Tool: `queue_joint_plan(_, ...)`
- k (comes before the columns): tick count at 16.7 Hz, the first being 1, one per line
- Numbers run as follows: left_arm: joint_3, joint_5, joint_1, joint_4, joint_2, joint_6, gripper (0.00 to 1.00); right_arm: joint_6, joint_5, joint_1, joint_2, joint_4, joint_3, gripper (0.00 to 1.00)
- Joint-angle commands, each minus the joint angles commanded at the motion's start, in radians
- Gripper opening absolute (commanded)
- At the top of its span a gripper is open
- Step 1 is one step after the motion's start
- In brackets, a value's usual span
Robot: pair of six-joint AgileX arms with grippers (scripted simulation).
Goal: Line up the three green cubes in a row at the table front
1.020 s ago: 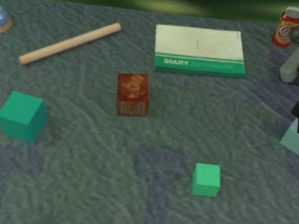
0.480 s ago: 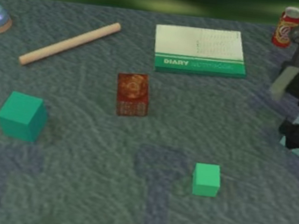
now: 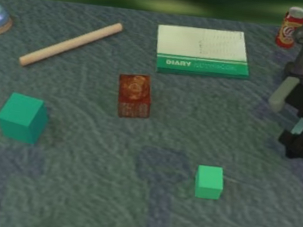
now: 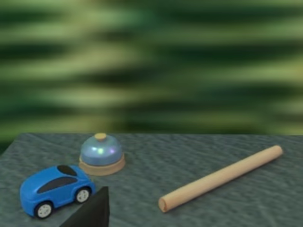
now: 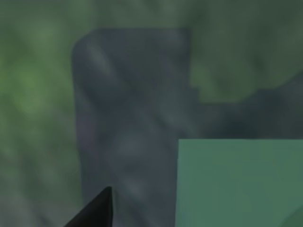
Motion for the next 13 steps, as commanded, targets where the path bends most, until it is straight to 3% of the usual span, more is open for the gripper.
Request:
queue_joint_plan(12, 0.000, 0.000, 0.000, 0.000, 0.000, 0.000, 1.00, 0.000, 0.000, 0.000, 0.000, 0.000, 0.000, 0.02)
queue_joint_plan(13, 0.000, 0.000, 0.000, 0.000, 0.000, 0.000, 1.00, 0.000, 0.000, 0.000, 0.000, 0.000, 0.000, 0.00)
